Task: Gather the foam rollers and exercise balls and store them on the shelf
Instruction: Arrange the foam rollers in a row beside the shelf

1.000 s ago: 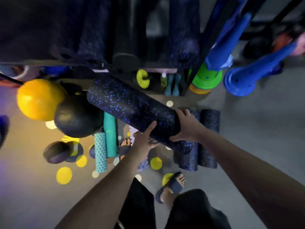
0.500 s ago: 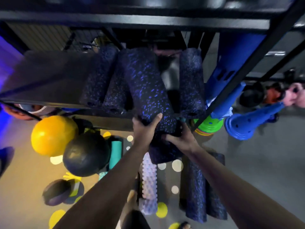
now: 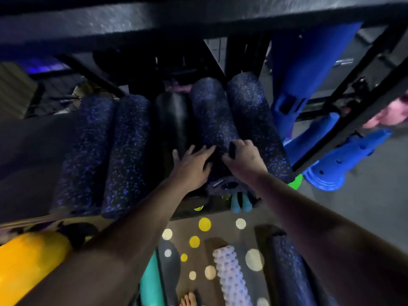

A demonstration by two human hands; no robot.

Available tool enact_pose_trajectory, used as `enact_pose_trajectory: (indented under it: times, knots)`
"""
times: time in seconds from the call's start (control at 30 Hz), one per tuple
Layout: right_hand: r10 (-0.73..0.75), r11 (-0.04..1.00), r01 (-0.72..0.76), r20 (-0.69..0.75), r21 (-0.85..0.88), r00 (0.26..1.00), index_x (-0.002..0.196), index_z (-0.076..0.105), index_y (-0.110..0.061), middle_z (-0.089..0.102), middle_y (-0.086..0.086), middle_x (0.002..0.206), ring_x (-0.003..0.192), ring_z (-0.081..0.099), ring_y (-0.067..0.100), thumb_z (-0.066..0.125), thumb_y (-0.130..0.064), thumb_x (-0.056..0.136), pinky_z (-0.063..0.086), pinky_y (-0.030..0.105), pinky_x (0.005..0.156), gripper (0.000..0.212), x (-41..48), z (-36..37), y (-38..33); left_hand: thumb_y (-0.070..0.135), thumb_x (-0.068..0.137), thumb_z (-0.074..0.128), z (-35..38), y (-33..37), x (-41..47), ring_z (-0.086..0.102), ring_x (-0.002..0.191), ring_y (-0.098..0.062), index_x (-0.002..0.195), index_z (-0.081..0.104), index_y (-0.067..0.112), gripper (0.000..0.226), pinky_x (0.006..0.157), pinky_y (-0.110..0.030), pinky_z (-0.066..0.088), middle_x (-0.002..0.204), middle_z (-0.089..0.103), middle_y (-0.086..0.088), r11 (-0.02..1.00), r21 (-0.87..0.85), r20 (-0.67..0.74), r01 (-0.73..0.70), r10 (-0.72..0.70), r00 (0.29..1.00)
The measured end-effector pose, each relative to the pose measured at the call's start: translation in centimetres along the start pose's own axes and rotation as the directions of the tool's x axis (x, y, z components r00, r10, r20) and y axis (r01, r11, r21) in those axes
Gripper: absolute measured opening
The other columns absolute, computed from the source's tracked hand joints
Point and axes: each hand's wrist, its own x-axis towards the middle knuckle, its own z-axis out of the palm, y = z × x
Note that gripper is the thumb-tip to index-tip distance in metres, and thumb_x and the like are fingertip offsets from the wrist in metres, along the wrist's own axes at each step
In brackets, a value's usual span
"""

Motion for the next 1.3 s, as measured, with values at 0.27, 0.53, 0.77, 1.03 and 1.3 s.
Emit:
enact_pose_trajectory:
  times: [0.27, 0.53, 0.77, 1.03, 1.3]
  knots:
    - [-0.143, 0.989, 0.145, 0.058, -0.040, 0.988, 0.157, 0.035, -0.025, 0.029, 0.005, 0.163, 0.148, 0.029, 0.028, 0.052, -0.041, 0.102, 0.030, 0.039, 0.119, 0.059, -0.6, 2.5, 1.9, 0.037, 0.107, 0.044, 3.3, -3.0, -2.0, -0.011, 0.159, -0.022, 0.159, 0.011, 0.053, 0.064, 0.112, -0.082, 0.000, 0.168, 0.027, 0.012, 0.998, 0.006, 0.004, 0.063, -0.063, 0.998]
    - [-0.274, 0.951, 0.280, -0.061, 0.134, 0.960, 0.140, 0.057, -0.019, 0.057, 0.000, 0.146, 0.134, 0.052, 0.018, 0.053, -0.020, 0.099, 0.041, 0.029, 0.108, 0.041, -4.1, 2.4, 5.3, 0.030, 0.105, 0.047, 4.5, -0.5, -3.1, -0.009, 0.159, -0.026, 0.160, 0.029, 0.024, 0.059, 0.115, -0.079, 0.002, 0.172, 0.015, 0.003, 0.969, 0.178, 0.058, 0.169, -0.182, 0.982]
    - [-0.093, 0.962, 0.165, -0.307, 0.218, 0.947, 0.121, 0.066, -0.009, 0.067, 0.012, 0.111, 0.106, 0.063, 0.031, 0.057, -0.012, 0.097, 0.046, 0.037, 0.091, 0.025, -11.0, -1.0, 17.0, 0.022, 0.091, 0.048, 12.3, 7.2, -7.0, 0.046, 0.135, -0.041, 0.128, 0.067, 0.005, 0.045, 0.114, -0.055, 0.040, 0.147, 0.054, -0.019, 1.000, -0.018, -0.399, 0.014, -0.020, 0.917]
    - [0.335, 0.918, -0.307, -0.077, 0.250, 0.939, 0.123, 0.061, -0.004, 0.063, 0.020, 0.115, 0.112, 0.057, 0.036, 0.060, -0.012, 0.095, 0.041, 0.040, 0.096, 0.029, -23.2, -5.5, 36.5, 0.008, 0.089, 0.061, 25.0, 20.1, -13.7, 0.061, 0.113, -0.035, 0.117, 0.066, 0.008, 0.028, 0.095, -0.034, 0.040, 0.118, 0.063, -0.011, 0.973, -0.226, -0.121, 0.038, -0.066, 0.990]
    - [0.614, 0.746, -0.646, 0.212, 0.159, 0.760, 0.134, 0.053, -0.004, 0.061, 0.024, 0.127, 0.120, 0.058, 0.041, 0.057, -0.022, 0.098, 0.043, 0.040, 0.100, 0.041, -32.0, -7.3, 53.3, 0.022, 0.096, 0.068, 39.7, 29.5, -17.4, 0.068, 0.107, -0.033, 0.126, 0.064, 0.007, 0.034, 0.095, -0.039, 0.051, 0.120, 0.069, -0.014, 0.809, -0.316, 0.349, 0.496, -0.388, 0.853]
